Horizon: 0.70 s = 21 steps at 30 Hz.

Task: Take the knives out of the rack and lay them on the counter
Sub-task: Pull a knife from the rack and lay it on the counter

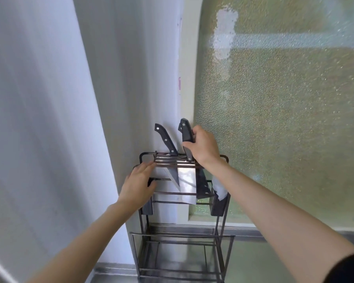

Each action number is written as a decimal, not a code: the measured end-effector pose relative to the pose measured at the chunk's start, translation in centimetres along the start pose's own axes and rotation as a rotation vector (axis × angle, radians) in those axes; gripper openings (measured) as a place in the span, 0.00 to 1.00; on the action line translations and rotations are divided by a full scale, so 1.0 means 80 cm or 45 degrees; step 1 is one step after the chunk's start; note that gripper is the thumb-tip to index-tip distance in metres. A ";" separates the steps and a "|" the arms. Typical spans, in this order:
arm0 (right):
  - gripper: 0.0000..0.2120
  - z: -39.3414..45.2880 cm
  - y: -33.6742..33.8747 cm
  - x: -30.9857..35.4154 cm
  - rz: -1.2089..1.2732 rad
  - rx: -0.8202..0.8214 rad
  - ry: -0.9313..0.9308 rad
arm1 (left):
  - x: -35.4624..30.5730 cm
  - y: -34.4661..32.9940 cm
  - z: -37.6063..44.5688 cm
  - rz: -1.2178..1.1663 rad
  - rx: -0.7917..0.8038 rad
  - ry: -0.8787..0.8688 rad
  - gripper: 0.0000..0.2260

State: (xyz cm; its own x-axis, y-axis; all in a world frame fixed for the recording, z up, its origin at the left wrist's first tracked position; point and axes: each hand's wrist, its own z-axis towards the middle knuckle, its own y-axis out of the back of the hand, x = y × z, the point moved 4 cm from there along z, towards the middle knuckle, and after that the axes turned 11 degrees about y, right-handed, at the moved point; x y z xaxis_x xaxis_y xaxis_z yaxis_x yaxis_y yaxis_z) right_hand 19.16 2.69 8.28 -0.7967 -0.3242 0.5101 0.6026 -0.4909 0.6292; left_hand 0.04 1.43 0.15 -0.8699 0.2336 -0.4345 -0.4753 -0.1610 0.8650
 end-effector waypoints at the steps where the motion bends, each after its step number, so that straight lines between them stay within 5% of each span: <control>1: 0.11 0.001 0.002 0.000 0.050 0.014 -0.015 | 0.001 0.001 0.000 0.005 0.015 -0.001 0.25; 12: 0.14 0.038 0.053 0.041 0.186 0.084 0.067 | 0.004 0.006 0.004 -0.014 0.142 -0.018 0.24; 21: 0.14 0.063 0.114 0.071 0.244 -0.075 0.113 | 0.000 0.036 -0.011 -0.100 -0.078 -0.013 0.15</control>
State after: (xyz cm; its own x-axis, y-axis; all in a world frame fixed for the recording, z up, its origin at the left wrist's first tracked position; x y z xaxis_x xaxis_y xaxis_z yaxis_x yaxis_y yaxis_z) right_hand 20.35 0.43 19.87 -0.6704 -0.4849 0.5617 0.7417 -0.4592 0.4888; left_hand -1.42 0.10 2.42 -0.8284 0.2573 -0.4975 -0.5493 -0.1997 0.8114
